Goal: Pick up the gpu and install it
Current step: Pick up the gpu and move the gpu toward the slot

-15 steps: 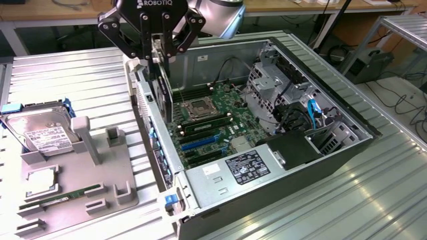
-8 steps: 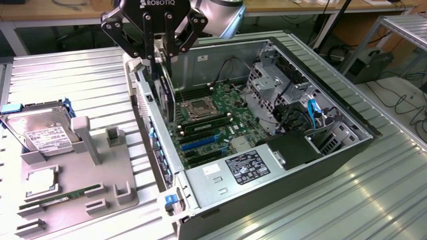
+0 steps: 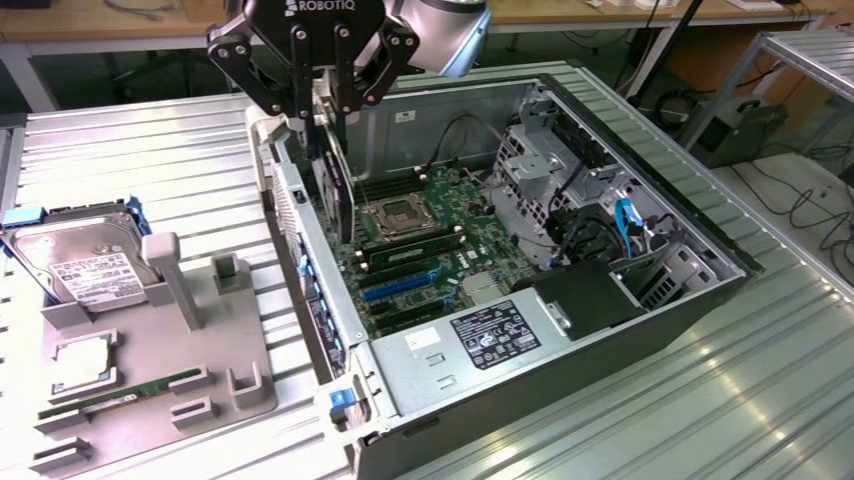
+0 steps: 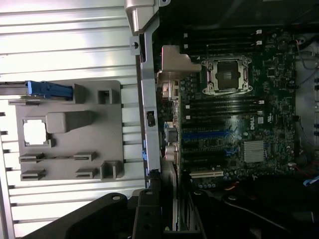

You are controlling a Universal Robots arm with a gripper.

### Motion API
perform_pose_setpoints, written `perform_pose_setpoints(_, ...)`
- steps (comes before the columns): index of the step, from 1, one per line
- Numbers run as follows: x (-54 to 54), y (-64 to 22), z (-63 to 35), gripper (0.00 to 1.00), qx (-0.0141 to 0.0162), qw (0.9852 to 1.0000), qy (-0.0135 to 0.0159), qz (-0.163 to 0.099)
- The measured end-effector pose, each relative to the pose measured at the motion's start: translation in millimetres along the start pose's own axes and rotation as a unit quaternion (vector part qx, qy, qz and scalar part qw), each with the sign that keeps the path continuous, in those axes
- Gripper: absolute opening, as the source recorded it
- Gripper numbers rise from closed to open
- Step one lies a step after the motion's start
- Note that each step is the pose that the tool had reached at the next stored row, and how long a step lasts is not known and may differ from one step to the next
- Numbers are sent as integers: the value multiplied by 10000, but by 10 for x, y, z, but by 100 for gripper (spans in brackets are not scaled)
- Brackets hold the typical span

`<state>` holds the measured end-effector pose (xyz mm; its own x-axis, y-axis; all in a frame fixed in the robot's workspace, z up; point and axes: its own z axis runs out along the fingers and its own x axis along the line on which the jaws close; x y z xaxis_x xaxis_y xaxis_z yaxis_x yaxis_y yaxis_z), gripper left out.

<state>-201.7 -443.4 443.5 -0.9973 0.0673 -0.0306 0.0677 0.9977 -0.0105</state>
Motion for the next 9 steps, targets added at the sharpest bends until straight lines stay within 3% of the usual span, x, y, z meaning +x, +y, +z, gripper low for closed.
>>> perform_pose_setpoints(9,-31,2,1,26,4,10000,0,0)
